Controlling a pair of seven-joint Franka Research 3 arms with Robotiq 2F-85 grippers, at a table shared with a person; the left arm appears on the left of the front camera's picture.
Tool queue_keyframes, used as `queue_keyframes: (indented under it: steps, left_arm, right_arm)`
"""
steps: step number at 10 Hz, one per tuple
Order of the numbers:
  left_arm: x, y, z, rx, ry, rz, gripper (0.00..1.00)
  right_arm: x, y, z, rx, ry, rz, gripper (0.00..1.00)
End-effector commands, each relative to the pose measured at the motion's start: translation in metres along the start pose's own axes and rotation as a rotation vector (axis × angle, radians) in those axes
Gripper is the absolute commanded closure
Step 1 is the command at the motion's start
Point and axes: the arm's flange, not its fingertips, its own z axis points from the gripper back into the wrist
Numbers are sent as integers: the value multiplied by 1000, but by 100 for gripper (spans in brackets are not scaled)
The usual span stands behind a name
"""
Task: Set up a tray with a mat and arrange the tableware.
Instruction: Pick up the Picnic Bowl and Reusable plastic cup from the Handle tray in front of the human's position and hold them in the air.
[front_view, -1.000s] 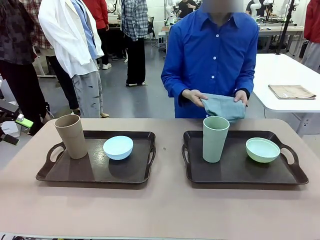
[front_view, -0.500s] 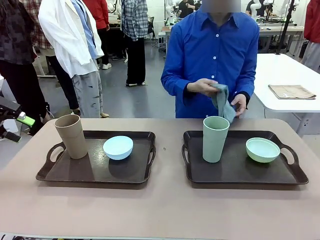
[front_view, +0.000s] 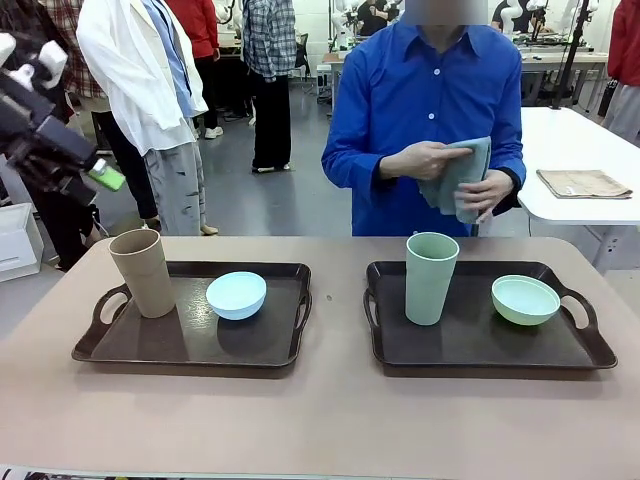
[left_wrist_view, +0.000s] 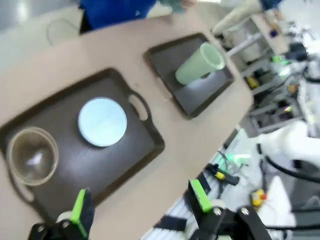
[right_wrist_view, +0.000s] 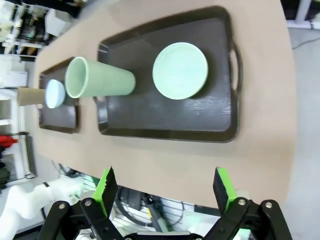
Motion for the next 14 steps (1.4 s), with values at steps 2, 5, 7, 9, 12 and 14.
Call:
queue_keyframes:
  steps: [2, 5, 7, 9, 12, 14]
  left_arm:
    - [27, -47, -45, 84, -38, -396, 0]
    - [46, -98, -107, 189, -110, -757, 0]
    - [59, -114, -144, 192, -171, -822, 0]
    - [55, -126, -125, 205, -118, -806, 0]
    - [55, -126, -125, 205, -118, -806, 0]
    - [58, -121, -128, 209, -133, -816, 0]
  right_arm:
    - [28, 22, -37, -206, 105, 10, 0]
    - [52, 53, -82, -366, 133, 63, 0]
    - [61, 65, -112, -421, 131, 98, 0]
    - [50, 65, -106, -377, 143, 106, 0]
    - [50, 65, -106, -377, 143, 106, 0]
    - [53, 64, -106, -364, 136, 103, 0]
